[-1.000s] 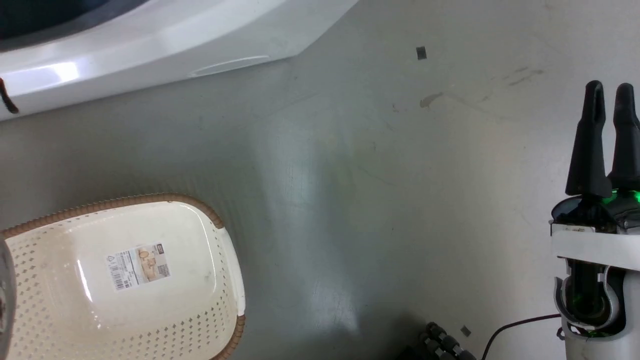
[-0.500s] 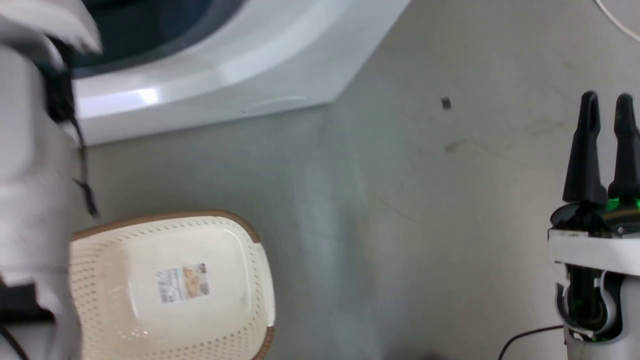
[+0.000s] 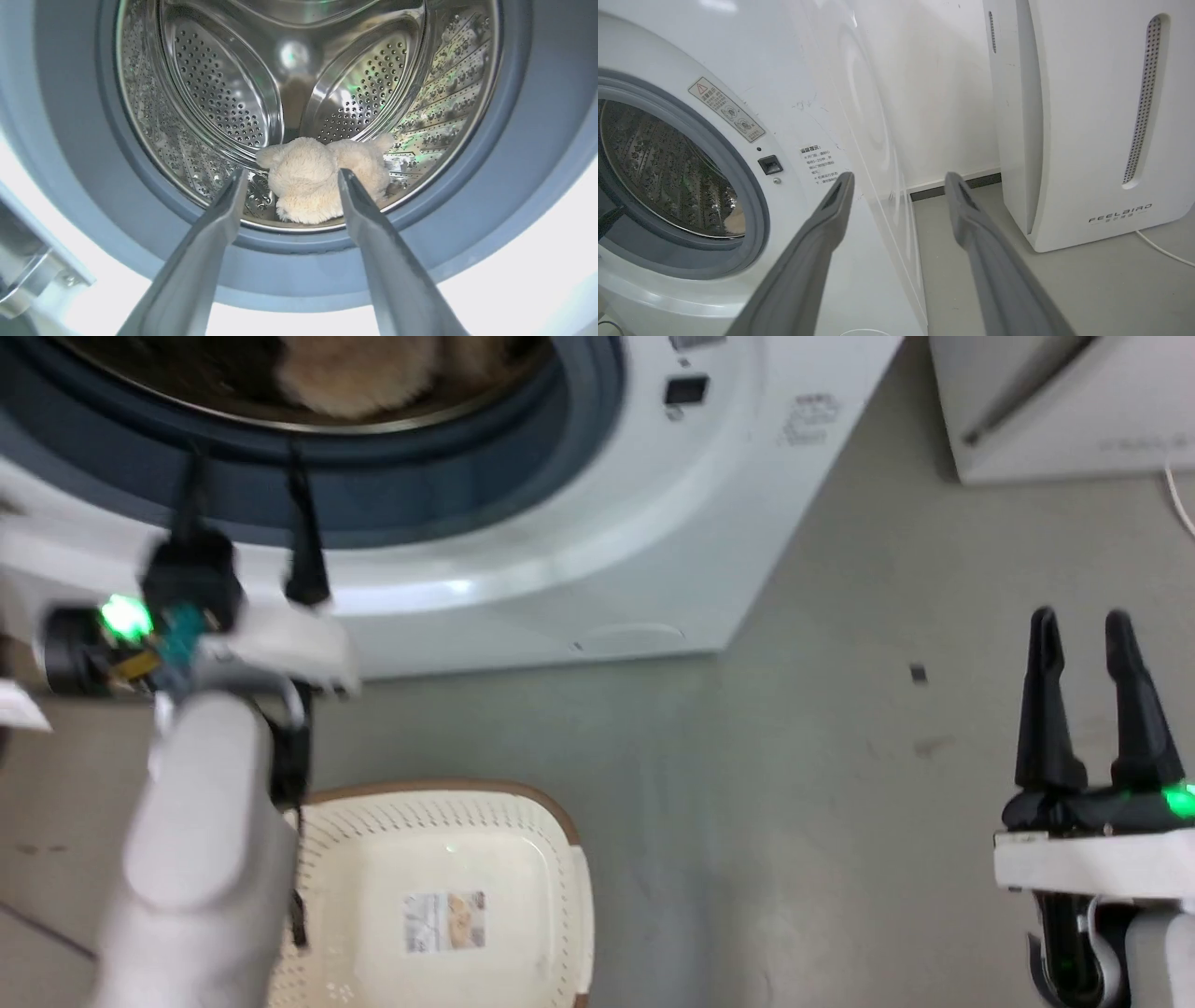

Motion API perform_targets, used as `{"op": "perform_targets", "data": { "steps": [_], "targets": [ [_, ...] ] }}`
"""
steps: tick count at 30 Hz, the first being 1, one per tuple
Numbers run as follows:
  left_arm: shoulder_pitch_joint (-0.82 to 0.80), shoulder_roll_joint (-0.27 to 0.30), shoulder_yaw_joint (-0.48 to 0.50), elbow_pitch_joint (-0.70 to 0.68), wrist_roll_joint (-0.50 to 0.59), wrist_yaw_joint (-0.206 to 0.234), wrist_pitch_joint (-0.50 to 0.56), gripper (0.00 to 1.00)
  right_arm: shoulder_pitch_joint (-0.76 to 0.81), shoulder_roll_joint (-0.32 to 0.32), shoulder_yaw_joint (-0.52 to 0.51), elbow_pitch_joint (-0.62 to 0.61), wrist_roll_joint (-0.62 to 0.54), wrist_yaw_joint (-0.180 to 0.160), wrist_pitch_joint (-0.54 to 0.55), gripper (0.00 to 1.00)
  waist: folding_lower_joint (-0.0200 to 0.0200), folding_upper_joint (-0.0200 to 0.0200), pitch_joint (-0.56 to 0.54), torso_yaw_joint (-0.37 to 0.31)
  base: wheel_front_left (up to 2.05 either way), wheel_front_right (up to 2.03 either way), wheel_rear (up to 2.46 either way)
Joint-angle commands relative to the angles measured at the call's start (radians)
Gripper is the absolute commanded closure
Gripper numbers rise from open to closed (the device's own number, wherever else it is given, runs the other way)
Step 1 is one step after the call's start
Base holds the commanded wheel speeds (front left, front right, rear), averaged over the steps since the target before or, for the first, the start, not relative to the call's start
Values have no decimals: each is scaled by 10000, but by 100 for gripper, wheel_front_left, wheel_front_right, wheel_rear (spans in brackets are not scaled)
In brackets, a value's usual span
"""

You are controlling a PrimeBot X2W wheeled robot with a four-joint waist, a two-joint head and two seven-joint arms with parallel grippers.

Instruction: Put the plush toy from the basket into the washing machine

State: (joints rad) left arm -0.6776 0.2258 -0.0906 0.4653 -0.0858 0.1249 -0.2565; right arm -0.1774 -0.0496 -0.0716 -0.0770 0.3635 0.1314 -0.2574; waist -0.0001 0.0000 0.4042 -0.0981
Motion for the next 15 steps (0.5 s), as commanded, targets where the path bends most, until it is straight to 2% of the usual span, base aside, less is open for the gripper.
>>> {"op": "perform_targets", "data": {
  "steps": [1, 15],
  "targets": [
    [429, -111, -48, -188, 100, 94, -53, 0, 199, -6, -59, 77, -158, -7, -44, 0, 1, 0, -701, 523, 0, 0, 0],
    [4347, -894, -66, -1971, 268, -55, -53, 0, 1623, -6, -144, 881, -1365, -7, -44, 0, 1, 0, -3040, 1161, 0, 0, 0]
  ]
}}
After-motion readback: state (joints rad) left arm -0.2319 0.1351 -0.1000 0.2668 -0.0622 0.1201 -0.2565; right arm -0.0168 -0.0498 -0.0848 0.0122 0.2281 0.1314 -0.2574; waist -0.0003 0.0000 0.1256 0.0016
